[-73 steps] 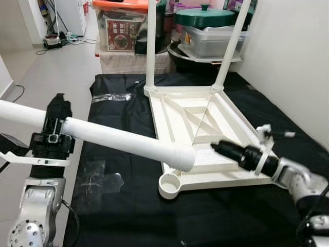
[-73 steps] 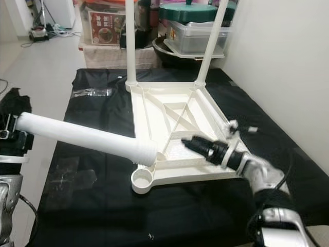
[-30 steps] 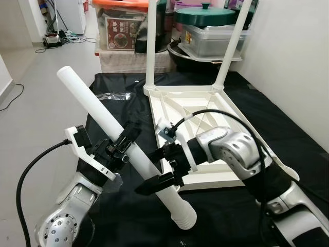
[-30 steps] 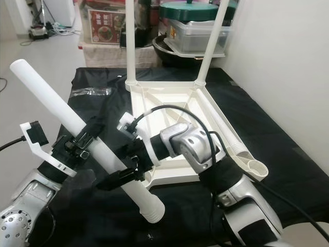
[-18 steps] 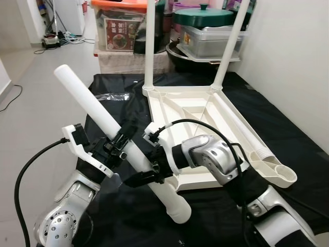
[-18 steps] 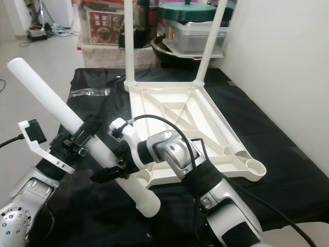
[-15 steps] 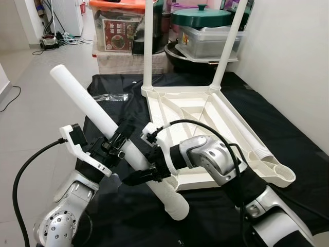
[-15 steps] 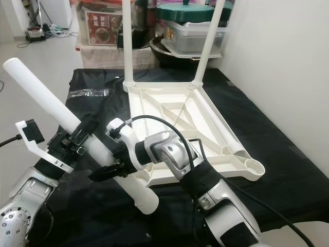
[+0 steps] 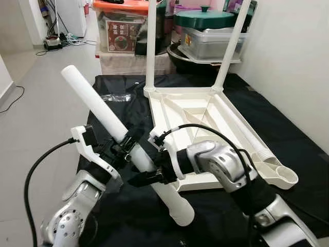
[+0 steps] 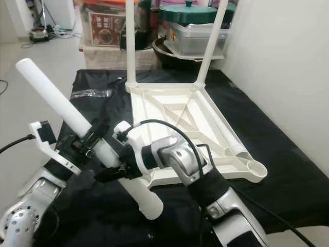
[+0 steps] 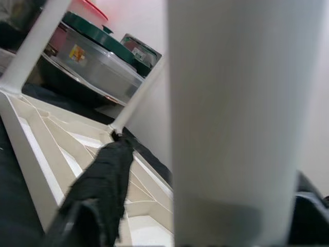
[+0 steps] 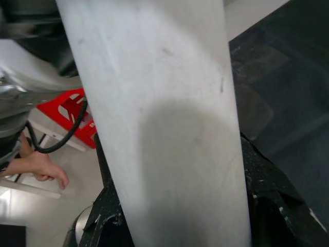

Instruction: Building children table

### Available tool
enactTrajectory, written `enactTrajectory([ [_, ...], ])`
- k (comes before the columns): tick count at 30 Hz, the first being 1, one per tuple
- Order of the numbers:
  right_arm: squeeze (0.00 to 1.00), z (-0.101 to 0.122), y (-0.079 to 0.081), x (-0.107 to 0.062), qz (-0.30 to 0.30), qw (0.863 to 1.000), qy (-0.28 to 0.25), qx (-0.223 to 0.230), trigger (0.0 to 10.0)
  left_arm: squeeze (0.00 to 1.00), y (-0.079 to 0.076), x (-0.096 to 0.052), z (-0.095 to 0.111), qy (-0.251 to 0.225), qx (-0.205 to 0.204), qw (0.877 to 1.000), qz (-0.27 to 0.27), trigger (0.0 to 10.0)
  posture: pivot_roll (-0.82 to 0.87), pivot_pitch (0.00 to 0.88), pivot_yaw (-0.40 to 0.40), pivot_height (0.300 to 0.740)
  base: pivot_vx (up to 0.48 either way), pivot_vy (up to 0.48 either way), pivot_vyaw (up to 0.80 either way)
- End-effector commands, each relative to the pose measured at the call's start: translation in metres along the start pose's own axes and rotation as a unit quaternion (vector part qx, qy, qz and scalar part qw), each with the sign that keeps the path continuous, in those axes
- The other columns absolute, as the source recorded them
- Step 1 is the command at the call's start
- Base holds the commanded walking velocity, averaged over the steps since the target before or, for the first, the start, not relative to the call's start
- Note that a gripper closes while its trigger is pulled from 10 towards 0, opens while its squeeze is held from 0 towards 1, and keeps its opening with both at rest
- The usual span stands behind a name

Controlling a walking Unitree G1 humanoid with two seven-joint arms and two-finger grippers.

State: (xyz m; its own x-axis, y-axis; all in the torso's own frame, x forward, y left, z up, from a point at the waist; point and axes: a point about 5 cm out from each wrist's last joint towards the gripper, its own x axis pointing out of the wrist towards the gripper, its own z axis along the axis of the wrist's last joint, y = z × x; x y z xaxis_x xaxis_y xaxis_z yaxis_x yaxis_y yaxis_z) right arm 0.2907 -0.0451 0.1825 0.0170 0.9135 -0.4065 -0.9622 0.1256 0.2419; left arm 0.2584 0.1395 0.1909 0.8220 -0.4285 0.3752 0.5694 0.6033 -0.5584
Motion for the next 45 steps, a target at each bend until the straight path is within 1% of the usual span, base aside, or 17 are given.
enactTrajectory([
  [1, 0.0, 0.009, 0.014, 0.003, 0.051, 0.998, -0.016, -0.019, 0.0, 1.0, 0.004, 0.002, -0.003, 0.009, 0.0, 1.0, 0.005, 10.0, 0.07, 0.0, -0.078, 0.74, 0.0, 0.0, 0.0],
  [5, 0.0, 0.009, 0.013, -0.003, 0.048, 0.999, -0.018, -0.018, 0.0, 1.0, -0.008, -0.001, -0.005, 0.027, 0.011, 0.999, -0.04, 10.0, 0.07, 0.0, -0.078, 0.74, 0.0, 0.0, 0.0],
  [10, 0.0, 0.01, 0.007, -0.014, 0.025, 0.999, -0.03, -0.006, 0.0, 1.0, -0.024, -0.004, 0.005, 0.006, -0.017, 0.996, -0.087, 10.0, 0.07, 0.0, -0.08, 0.74, 0.0, 0.0, 0.0],
  [12, 0.0, 0.01, 0.007, -0.014, 0.025, 0.999, -0.03, -0.006, 0.0, 1.0, -0.024, -0.004, 0.005, 0.006, -0.017, 0.996, -0.087, 10.0, 0.07, 0.0, -0.08, 0.74, 0.0, 0.0, 0.0],
  [23, 0.0, 0.016, -0.024, -0.055, -0.076, 0.994, -0.074, 0.024, 0.0, 1.0, -0.037, -0.01, 0.032, -0.052, -0.015, 0.992, -0.116, 10.0, 0.08, 0.0, -0.082, 0.74, 0.0, 0.0, 0.0],
  [28, 0.0, 0.024, -0.036, -0.073, -0.118, 0.986, -0.113, 0.043, 0.0, 1.0, -0.033, -0.011, 0.035, -0.061, -0.008, 0.994, -0.086, 10.0, 0.08, 0.0, -0.082, 0.74, 0.0, 0.0, 0.0],
  [29, 0.0, 0.029, -0.04, -0.08, -0.134, 0.981, -0.129, 0.049, 0.0, 0.49, -0.028, -0.012, 0.037, -0.067, -0.002, 0.996, -0.062, 10.0, 0.09, 0.0, -0.079, 0.74, 0.0, 0.0, 0.0],
  [30, 0.0, 0.029, -0.04, -0.08, -0.134, 0.981, -0.129, 0.049, 0.0, 0.49, -0.028, -0.012, 0.037, -0.067, -0.002, 0.996, -0.062, 10.0, 0.09, 0.0, -0.079, 0.74, 0.0, 0.0, 0.0],
  [31, 0.0, 0.035, -0.044, -0.088, -0.151, 0.976, -0.149, 0.052, 0.0, 0.09, -0.023, -0.014, 0.038, -0.066, 0.006, 0.997, -0.042, 10.0, 0.08, 0.0, -0.078, 0.74, 0.0, 0.0, 0.0],
  [34, 0.0, 0.042, -0.048, -0.097, -0.167, 0.97, -0.17, 0.053, 0.0, 0.0, -0.018, -0.016, 0.038, -0.061, 0.013, 0.998, -0.024, 10.0, 0.09, 0.0, -0.079, 0.74, 0.0, 0.0, 0.0],
  [36, 0.0, 0.059, -0.056, -0.114, -0.2, 0.953, -0.221, 0.052, 0.0, 0.0, -0.009, -0.023, 0.033, -0.033, 0.043, 0.998, 0.006, 10.0, 0.09, 0.0, -0.081, 0.74, 0.0, 0.0, 0.0],
  [37, 0.0, 0.059, -0.056, -0.114, -0.2, 0.953, -0.221, 0.052, 0.0, 0.0, -0.009, -0.023, 0.033, -0.033, 0.043, 0.998, 0.006, 10.0, 0.09, 0.0, -0.081, 0.74, 0.0, 0.0, 0.0],
  [39, 0.0, 0.067, -0.061, -0.12, -0.224, 0.939, -0.255, 0.053, 0.0, 0.0, -0.004, -0.026, 0.029, -0.023, 0.06, 0.998, 0.029, 10.0, 0.08, 0.0, -0.082, 0.74, 0.0, 0.0, 0.0],
  [40, 0.0, 0.08, -0.076, -0.125, -0.303, 0.889, -0.337, 0.069, 0.0, 0.0, 0.014, -0.03, 0.02, 0.002, 0.132, 0.986, 0.105, 10.0, 0.1, 0.0, -0.091, 0.74, 0.0, 0.0, 0.0],
  [42, 0.0, 0.083, -0.083, -0.123, -0.337, 0.854, -0.384, 0.1, 0.0, 0.0, 0.025, -0.034, 0.015, 0.017, 0.189, 0.97, 0.149, 10.0, 0.11, 0.0, -0.094, 0.74, 0.0, 0.0, 0.0],
  [44, 0.0, 0.083, -0.083, -0.123, -0.337, 0.854, -0.384, 0.1, 0.0, 0.0, 0.025, -0.034, 0.015, 0.017, 0.189, 0.97, 0.149, 10.0, 0.11, 0.0, -0.094, 0.74, 0.0, 0.0, 0.0],
  [45, 0.0, 0.083, -0.085, -0.121, -0.343, 0.844, -0.397, 0.113, 0.0, 0.0, 0.028, -0.036, 0.013, 0.023, 0.203, 0.966, 0.159, 10.0, 0.11, 0.0, -0.094, 0.74, 0.0, 0.0, 0.0],
])
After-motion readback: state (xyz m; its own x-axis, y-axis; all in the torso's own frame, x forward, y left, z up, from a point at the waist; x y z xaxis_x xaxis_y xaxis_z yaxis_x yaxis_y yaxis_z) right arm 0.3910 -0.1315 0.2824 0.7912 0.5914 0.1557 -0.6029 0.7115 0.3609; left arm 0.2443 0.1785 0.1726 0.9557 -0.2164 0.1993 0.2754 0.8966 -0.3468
